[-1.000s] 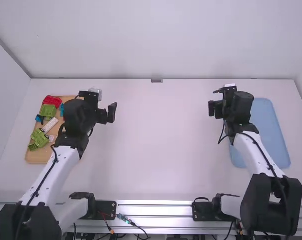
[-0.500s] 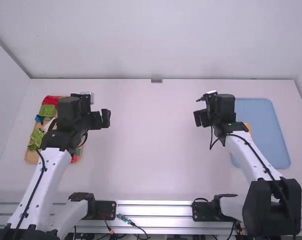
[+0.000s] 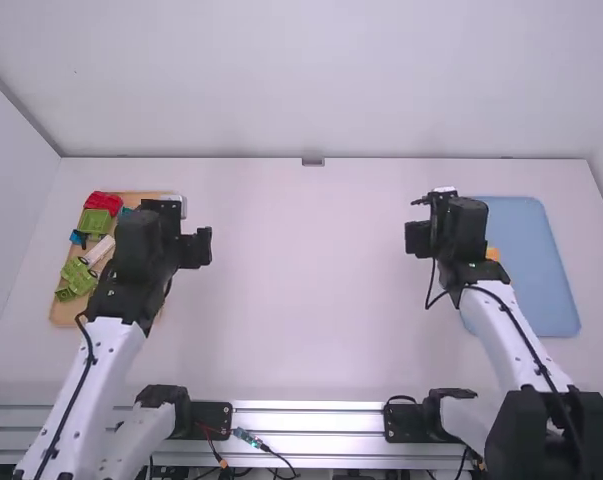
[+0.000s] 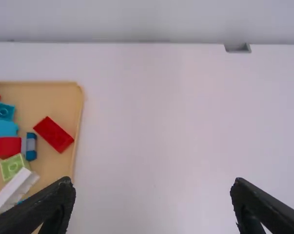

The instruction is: Assemble lego blocks to make yellow taxi

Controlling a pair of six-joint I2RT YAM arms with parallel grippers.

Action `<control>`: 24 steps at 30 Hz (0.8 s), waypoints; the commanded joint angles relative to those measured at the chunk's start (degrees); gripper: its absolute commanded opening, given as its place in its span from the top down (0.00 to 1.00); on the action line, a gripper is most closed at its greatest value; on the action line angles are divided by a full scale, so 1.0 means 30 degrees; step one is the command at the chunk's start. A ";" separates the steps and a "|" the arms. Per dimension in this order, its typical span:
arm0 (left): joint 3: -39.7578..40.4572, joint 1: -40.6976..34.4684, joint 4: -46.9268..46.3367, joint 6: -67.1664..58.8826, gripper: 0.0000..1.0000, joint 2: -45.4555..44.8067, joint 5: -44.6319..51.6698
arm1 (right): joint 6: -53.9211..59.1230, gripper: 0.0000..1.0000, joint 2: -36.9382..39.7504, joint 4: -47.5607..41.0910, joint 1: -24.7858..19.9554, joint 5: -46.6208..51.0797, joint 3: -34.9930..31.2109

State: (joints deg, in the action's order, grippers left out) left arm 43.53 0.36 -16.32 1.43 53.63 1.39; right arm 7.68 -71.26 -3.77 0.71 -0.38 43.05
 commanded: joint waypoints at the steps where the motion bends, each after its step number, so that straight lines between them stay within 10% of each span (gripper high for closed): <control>1: -0.0893 -0.0120 0.0552 -0.0477 0.19 -0.1127 -0.0463 | -0.1395 0.19 0.1008 0.0510 -0.0237 0.0127 -0.0879; 24: -1.0688 -0.0120 0.5439 -0.0477 0.71 -1.0921 -0.0463 | -0.2561 0.69 1.0613 0.1257 -0.0237 0.0127 -1.0484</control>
State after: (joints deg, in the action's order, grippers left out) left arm 13.72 0.36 -0.16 0.38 23.35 0.14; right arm 0.34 -42.22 -0.10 -0.16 0.01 14.50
